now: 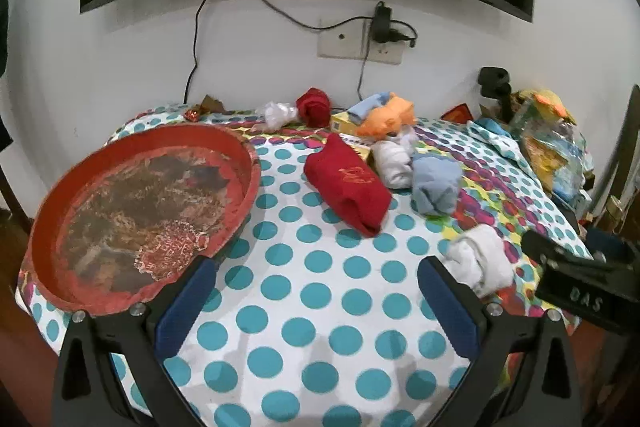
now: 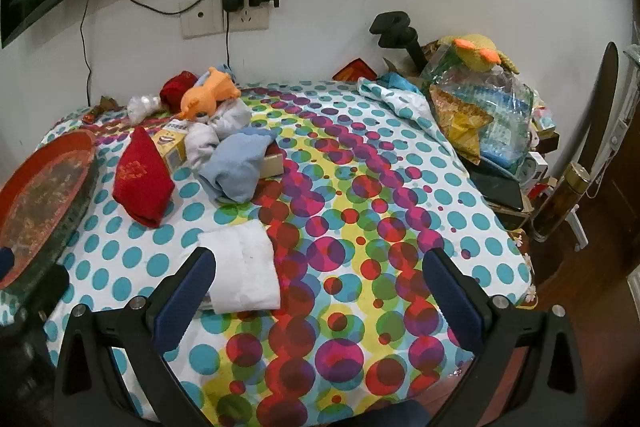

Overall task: Organize objects
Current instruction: 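Move the left gripper toward the red sock with gold print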

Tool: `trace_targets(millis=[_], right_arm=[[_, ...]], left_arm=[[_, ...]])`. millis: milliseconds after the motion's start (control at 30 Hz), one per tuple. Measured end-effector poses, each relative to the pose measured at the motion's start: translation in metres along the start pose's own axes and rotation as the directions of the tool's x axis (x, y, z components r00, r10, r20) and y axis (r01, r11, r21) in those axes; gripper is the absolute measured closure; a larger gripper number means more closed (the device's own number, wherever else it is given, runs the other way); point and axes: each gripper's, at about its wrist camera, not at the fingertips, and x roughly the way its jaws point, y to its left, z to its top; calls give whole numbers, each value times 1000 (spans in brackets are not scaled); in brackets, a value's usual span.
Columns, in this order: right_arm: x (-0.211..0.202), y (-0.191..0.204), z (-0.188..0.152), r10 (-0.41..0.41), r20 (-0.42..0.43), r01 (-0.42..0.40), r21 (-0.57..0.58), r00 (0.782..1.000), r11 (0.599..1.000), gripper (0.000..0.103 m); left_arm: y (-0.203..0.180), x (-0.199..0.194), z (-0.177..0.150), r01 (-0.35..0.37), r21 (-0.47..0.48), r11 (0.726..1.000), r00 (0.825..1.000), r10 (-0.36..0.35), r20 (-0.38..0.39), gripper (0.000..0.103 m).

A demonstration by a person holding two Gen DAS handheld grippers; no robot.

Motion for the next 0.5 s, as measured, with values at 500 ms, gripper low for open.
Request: trace_targets(millis=[500], right_arm=[[36,0,-15,54,-24,-54,-1,998,999,0]], left_arm=[[-14,56,35,-77,73,994,997,79,-27,0]])
